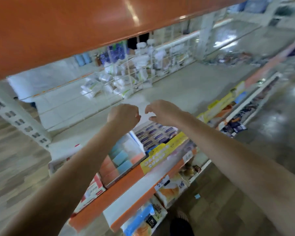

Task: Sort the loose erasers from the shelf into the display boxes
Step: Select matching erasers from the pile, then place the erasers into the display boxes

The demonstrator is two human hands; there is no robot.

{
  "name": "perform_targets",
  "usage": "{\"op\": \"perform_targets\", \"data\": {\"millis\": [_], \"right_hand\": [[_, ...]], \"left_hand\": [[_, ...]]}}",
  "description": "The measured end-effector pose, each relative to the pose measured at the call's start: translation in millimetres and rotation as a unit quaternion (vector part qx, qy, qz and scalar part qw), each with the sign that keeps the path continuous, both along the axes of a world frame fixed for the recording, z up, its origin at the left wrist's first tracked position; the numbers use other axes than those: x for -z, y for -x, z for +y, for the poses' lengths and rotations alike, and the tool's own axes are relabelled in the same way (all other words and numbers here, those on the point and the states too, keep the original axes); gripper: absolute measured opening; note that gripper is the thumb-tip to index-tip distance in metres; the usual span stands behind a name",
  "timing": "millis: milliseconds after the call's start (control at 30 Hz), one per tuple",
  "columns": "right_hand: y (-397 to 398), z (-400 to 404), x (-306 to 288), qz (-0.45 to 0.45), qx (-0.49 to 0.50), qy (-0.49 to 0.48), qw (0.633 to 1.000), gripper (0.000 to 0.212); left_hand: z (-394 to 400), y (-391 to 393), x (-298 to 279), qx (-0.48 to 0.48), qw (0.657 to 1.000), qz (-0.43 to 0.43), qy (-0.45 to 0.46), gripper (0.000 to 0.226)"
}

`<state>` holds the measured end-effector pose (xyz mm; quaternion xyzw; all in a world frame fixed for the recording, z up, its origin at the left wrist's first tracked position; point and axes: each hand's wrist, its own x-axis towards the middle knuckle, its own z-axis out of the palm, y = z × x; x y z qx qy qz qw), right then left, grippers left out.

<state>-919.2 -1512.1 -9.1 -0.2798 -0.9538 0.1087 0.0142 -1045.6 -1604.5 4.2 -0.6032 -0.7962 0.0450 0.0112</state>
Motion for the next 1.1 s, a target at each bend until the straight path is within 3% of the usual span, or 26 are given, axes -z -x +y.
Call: {"op": "perform_targets", "data": {"millis": [400, 567, 800, 1000, 1100], "right_hand": [[-198.4, 140.3, -3.5, -0.056, 0.201, -0.081, 0.975, 0.045], [-279.5, 221.6, -4.9, -0.057, 0.251, -0.104, 0.961, 0.049], [-356.7, 328.9, 9.5, -0.076, 0.241, -0.1, 0.962, 0.051], [-387.3, 433.5, 27.0, -0.049, 0.238, -0.062, 0.968, 0.047], [-387.3, 493.6, 28.2, -0.029, 0.241, -0.053, 0.969, 0.048]], "left_hand": [[177.3, -198.1, 0.9, 0.213, 0.975, 0.018, -0.056, 0.039], [268.6, -280.1, 4.3, 0.209, 0.976, 0.009, -0.064, 0.043], [382.9, -354.3, 17.3, 0.167, 0.985, -0.043, -0.028, 0.045], [490.8, -367.6, 39.1, 0.16, 0.986, -0.029, -0.028, 0.046], [547.0, -355.3, 46.8, 0.149, 0.985, -0.075, -0.054, 0.05]]}}
